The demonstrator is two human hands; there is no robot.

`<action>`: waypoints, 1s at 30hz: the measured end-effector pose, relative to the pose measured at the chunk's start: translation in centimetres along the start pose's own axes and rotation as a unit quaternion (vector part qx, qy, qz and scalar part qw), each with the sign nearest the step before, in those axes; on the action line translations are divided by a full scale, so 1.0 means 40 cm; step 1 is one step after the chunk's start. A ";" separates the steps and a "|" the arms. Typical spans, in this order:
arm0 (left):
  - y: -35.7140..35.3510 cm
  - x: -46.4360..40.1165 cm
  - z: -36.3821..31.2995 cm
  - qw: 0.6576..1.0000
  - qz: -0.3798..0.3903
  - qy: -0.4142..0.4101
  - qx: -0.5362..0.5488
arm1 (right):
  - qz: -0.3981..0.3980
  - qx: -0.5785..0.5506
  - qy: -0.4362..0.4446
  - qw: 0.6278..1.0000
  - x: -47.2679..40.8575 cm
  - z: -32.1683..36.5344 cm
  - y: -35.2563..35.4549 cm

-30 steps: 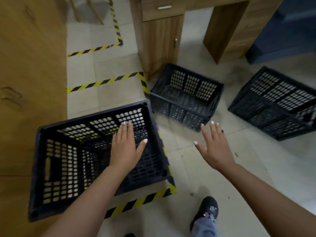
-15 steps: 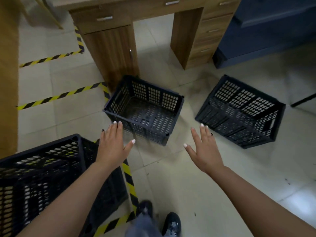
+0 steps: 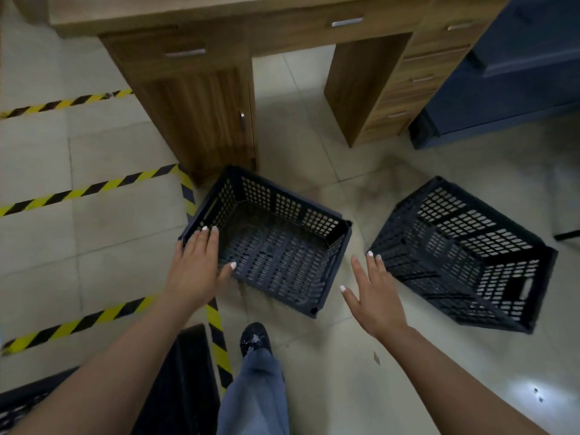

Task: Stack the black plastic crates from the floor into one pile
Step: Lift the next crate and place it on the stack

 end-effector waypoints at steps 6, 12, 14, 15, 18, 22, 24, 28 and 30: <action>-0.035 -0.267 -0.010 0.998 0.016 -0.022 -0.059 | 0.046 -0.035 -0.057 0.997 -0.163 -0.066 -0.108; -0.173 -0.483 0.003 0.998 0.031 0.024 -0.055 | 0.112 -0.022 -0.082 0.990 -0.294 -0.152 -0.323; -0.241 -0.518 0.003 0.996 0.050 0.040 -0.058 | 0.124 0.020 -0.056 0.990 -0.322 -0.174 -0.399; -0.276 -0.529 0.001 0.995 0.060 0.046 -0.059 | 0.139 0.043 -0.034 0.989 -0.330 -0.185 -0.438; -0.370 -0.548 -0.012 0.993 0.082 0.051 -0.066 | 0.197 0.069 0.011 0.978 -0.338 -0.244 -0.548; -0.445 -0.556 -0.042 0.992 0.103 0.042 -0.066 | 0.161 0.122 0.059 0.978 -0.343 -0.298 -0.584; -0.462 -0.552 -0.054 0.992 0.102 0.041 -0.063 | 0.149 0.129 0.041 0.980 -0.349 -0.327 -0.568; -0.483 -0.547 -0.070 0.993 0.078 0.056 -0.073 | 0.149 0.119 -0.021 0.981 -0.375 -0.418 -0.524; -0.496 -0.550 -0.079 0.991 0.081 0.075 -0.081 | 0.140 0.081 -0.053 0.985 -0.388 -0.461 -0.501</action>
Point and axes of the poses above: each hand's wrist, its own x-axis away from the middle knuckle, its own y-axis out of the back of the hand, z = x × y, the point moved 3 cm from there along -x, towards the middle knuckle, and after that the axes turned 13 degrees about y, right-handed, at the moved point
